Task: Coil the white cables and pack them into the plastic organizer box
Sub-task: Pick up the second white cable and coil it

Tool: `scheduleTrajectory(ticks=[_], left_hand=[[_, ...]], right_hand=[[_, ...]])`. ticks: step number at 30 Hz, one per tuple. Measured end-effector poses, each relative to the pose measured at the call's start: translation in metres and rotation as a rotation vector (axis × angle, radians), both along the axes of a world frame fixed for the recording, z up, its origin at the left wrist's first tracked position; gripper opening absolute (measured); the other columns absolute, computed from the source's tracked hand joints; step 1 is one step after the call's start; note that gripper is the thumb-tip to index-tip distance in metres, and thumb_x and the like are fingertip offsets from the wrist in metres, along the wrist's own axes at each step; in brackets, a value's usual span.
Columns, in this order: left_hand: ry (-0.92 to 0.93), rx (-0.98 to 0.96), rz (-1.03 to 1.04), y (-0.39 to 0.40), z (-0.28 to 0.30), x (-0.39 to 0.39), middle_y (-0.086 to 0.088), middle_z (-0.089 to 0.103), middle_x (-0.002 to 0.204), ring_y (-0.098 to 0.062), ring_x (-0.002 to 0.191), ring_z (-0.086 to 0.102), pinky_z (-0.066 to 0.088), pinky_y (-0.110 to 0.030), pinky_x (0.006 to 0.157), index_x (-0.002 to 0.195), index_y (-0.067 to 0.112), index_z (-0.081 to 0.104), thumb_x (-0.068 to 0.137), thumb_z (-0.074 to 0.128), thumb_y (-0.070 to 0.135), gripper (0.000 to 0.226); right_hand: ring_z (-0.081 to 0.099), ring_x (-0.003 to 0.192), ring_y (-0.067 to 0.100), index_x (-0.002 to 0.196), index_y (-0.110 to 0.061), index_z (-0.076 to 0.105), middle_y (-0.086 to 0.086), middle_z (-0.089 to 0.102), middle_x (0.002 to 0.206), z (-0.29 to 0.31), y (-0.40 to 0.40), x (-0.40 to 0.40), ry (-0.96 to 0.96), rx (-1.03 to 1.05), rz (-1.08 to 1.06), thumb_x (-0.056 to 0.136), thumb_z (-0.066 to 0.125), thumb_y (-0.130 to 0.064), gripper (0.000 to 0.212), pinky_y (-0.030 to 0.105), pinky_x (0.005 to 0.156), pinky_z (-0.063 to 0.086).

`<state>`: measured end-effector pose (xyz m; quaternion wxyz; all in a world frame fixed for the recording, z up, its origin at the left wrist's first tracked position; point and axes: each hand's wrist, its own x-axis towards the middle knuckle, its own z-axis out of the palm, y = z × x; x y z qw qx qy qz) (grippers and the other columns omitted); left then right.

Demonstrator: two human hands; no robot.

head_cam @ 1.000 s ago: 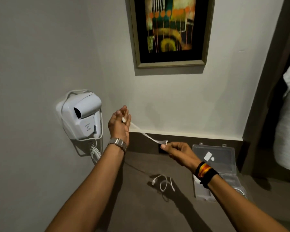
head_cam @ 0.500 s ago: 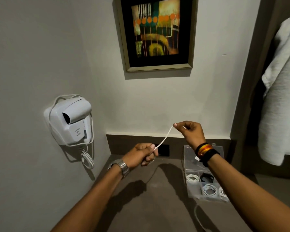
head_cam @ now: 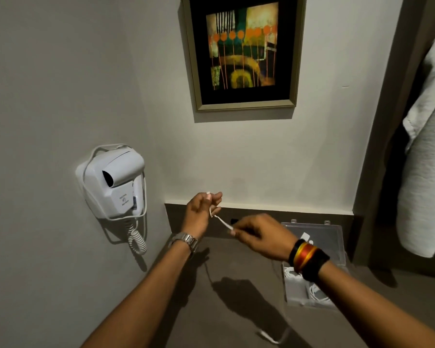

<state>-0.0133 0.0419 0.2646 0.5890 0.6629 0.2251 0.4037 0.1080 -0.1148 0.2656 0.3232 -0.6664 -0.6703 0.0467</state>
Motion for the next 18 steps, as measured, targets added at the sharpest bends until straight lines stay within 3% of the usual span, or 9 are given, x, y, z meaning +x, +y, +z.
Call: scheduleTrajectory(ticks=[3,5,9,12,15,18], left_hand=[[0.236,0.236,-0.123,-0.011,-0.008,-0.005,-0.004,0.077,0.087,-0.020,0.081,0.074,0.057,-0.034,0.077,0.092,0.009,0.066,0.105,0.040,0.030,0.035],[0.263,0.199,-0.279,-0.019,-0.008,-0.004,-0.008,0.074,0.074,-0.027,0.066,0.069,0.056,-0.035,0.069,0.091,0.010,0.065,0.105,0.038,0.034,0.039],[0.196,-0.002,-0.478,-0.025,-0.002,0.003,-0.002,0.047,0.060,-0.015,0.049,0.039,0.036,-0.029,0.055,0.092,0.009,0.066,0.102,0.040,0.037,0.039],[0.168,-0.135,-0.542,-0.023,0.000,0.002,0.000,0.043,0.063,-0.010,0.048,0.032,0.029,-0.023,0.052,0.095,0.008,0.066,0.101,0.045,0.032,0.032],[0.145,-0.210,-0.533,-0.019,0.001,-0.002,0.000,0.045,0.065,-0.008,0.049,0.032,0.028,-0.019,0.051,0.093,0.010,0.065,0.104,0.043,0.028,0.030],[0.027,-0.356,-0.437,-0.017,0.006,-0.001,-0.001,0.047,0.065,-0.008,0.048,0.041,0.037,-0.016,0.049,0.091,0.007,0.062,0.102,0.045,0.024,0.026]], right_hand=[[0.067,0.070,0.004,0.087,-0.020,0.078,-0.009,0.074,0.075,0.025,0.003,0.020,0.133,0.189,-0.090,0.095,0.066,-0.041,0.025,0.031,0.067,0.055],[0.071,0.080,0.004,0.087,-0.022,0.080,-0.011,0.078,0.083,0.031,0.008,0.034,0.217,0.222,-0.149,0.091,0.073,-0.041,0.021,0.032,0.076,0.058],[0.074,0.087,0.009,0.084,-0.021,0.081,-0.007,0.080,0.086,0.015,0.018,0.049,0.472,0.255,-0.190,0.083,0.083,-0.036,0.015,0.033,0.084,0.058],[0.074,0.087,0.011,0.083,-0.019,0.081,-0.004,0.080,0.087,-0.004,0.021,0.052,0.619,0.279,-0.199,0.082,0.084,-0.030,0.011,0.027,0.081,0.054],[0.071,0.080,0.004,0.094,-0.016,0.082,-0.003,0.081,0.087,-0.021,0.020,0.043,0.696,0.191,-0.156,0.092,0.075,-0.028,0.015,0.023,0.078,0.052],[0.055,0.056,0.002,0.101,-0.012,0.080,0.005,0.075,0.077,-0.037,0.014,0.026,0.672,0.044,-0.090,0.099,0.063,-0.035,0.029,0.019,0.055,0.045]])
